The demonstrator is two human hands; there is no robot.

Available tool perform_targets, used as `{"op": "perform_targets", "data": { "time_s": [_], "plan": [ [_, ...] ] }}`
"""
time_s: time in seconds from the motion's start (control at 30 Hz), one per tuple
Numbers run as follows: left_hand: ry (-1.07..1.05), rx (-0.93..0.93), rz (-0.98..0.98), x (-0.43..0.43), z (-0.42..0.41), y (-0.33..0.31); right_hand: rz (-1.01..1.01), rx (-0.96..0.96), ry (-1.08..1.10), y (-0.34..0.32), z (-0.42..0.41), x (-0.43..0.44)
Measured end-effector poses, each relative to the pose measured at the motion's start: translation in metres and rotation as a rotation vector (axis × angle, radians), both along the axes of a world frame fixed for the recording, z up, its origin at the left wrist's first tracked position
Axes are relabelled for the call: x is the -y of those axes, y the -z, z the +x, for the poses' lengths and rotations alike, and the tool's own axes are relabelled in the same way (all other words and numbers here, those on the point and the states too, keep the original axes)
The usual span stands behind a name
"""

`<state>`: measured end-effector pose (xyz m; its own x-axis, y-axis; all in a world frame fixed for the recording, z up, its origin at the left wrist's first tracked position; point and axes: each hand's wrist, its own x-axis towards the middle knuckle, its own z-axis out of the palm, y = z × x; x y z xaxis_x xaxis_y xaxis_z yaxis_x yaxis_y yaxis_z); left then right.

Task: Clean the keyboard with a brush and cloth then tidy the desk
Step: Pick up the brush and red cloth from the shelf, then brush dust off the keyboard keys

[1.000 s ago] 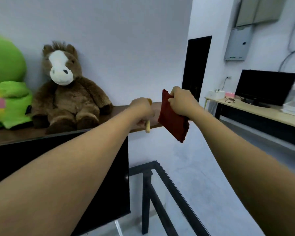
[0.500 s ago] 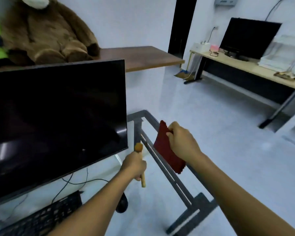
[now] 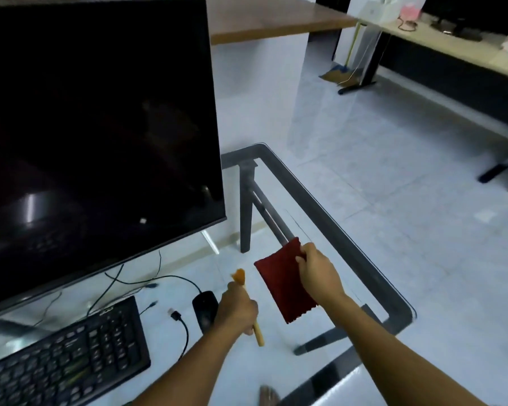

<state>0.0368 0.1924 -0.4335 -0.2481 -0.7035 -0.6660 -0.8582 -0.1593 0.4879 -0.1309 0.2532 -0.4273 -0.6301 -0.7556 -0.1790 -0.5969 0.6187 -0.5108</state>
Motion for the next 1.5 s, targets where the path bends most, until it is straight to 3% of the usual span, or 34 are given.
{"op": "perform_targets", "data": {
  "time_s": [0.27, 0.53, 0.77, 0.9, 1.03, 1.23, 1.4, 1.5],
  "plan": [
    [-0.076, -0.043, -0.021, 0.007, -0.006, 0.017, 0.012, -0.176, -0.089, 0.033, -0.016, 0.000],
    [-0.115, -0.081, -0.023, 0.009, -0.016, 0.023, -0.029, -0.215, -0.070, 0.058, -0.014, -0.004],
    [-0.094, -0.064, -0.010, 0.012, -0.005, 0.004, -0.049, -0.354, -0.082, 0.038, -0.008, -0.003],
    [-0.028, -0.043, -0.174, 0.022, 0.017, -0.013, -0.090, -0.189, -0.192, 0.012, 0.032, 0.004],
    [0.033, -0.023, -0.401, 0.034, 0.054, -0.032, 0.060, -0.129, -0.322, 0.011, 0.075, 0.007],
    [0.060, -0.079, -0.593, 0.042, 0.135, -0.031, 0.265, -0.159, -0.217, 0.028, 0.109, -0.001],
    [0.078, -0.090, -0.666, 0.034, 0.198, -0.016, 0.186, -0.281, -0.188, 0.025, 0.126, 0.002],
    [0.070, -0.102, -0.715, 0.029, 0.240, -0.009, 0.008, -0.136, -0.181, -0.003, 0.153, 0.016]
  ]
}}
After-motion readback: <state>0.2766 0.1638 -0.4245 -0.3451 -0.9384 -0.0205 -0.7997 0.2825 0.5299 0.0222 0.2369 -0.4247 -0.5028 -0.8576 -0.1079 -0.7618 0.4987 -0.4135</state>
